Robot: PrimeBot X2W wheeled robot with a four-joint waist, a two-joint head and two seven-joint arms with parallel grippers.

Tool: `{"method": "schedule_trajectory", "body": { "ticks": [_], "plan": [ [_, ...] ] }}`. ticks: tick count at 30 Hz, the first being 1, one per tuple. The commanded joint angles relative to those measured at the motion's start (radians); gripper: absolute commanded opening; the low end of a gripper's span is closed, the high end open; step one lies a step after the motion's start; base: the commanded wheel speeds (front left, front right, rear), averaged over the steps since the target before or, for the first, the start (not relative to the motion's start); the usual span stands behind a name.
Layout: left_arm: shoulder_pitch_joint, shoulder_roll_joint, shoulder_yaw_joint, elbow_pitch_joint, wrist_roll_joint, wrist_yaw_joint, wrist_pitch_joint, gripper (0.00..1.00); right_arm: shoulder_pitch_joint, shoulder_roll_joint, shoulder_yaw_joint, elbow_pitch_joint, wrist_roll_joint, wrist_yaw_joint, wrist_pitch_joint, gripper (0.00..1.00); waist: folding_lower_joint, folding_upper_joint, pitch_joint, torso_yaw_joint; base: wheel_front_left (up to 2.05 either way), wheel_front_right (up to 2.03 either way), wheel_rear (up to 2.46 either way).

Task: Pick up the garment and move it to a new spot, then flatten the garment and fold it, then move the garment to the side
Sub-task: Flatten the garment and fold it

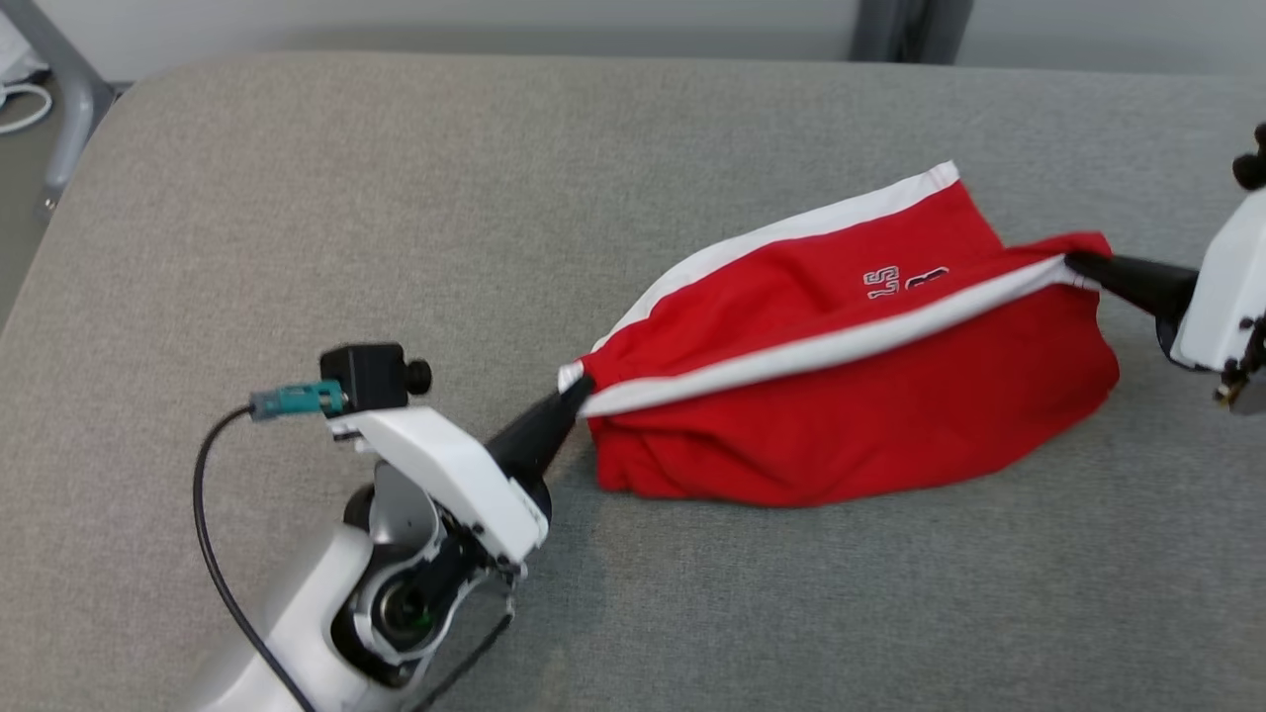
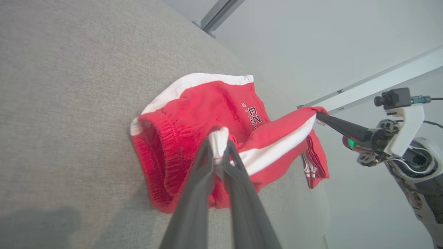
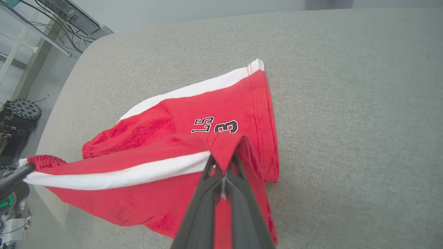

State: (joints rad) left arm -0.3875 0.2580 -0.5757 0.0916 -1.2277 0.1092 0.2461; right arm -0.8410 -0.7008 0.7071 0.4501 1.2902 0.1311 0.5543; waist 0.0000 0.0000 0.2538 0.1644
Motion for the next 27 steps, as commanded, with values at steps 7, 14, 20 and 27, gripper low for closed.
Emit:
{"method": "schedule_trajectory", "body": {
  "ticks": [7, 14, 20, 27],
  "plan": [
    [-0.121, -0.029, 0.017, 0.067, -0.004, 0.006, 0.023, 0.0, -0.097, 0.064, -0.025, 0.089, -0.063, -0.001, 0.021, 0.0, 0.0, 0.0, 0.083, 0.043, 0.0, 0.0, 0.0],
    [-0.194, -0.061, 0.003, 0.119, 0.01, -0.023, 0.023, 0.0, -0.166, 0.106, -0.055, 0.184, -0.108, -0.001, 0.027, 0.0, 0.0, 0.0, 0.135, 0.069, 0.0, 0.0, 0.0],
    [-0.222, -0.088, 0.0, 0.159, 0.009, -0.047, 0.011, 0.0, -0.196, 0.121, -0.072, 0.231, -0.143, -0.001, 0.01, 0.0, 0.0, 0.0, 0.16, 0.086, 0.0, 0.0, 0.0],
    [-0.251, -0.11, 0.003, 0.202, 0.008, -0.064, -0.001, 0.0, -0.221, 0.14, -0.083, 0.265, -0.173, -0.001, -0.011, 0.0, 0.0, 0.0, 0.185, 0.094, 0.0, 0.0, 0.0]
  ]
}}
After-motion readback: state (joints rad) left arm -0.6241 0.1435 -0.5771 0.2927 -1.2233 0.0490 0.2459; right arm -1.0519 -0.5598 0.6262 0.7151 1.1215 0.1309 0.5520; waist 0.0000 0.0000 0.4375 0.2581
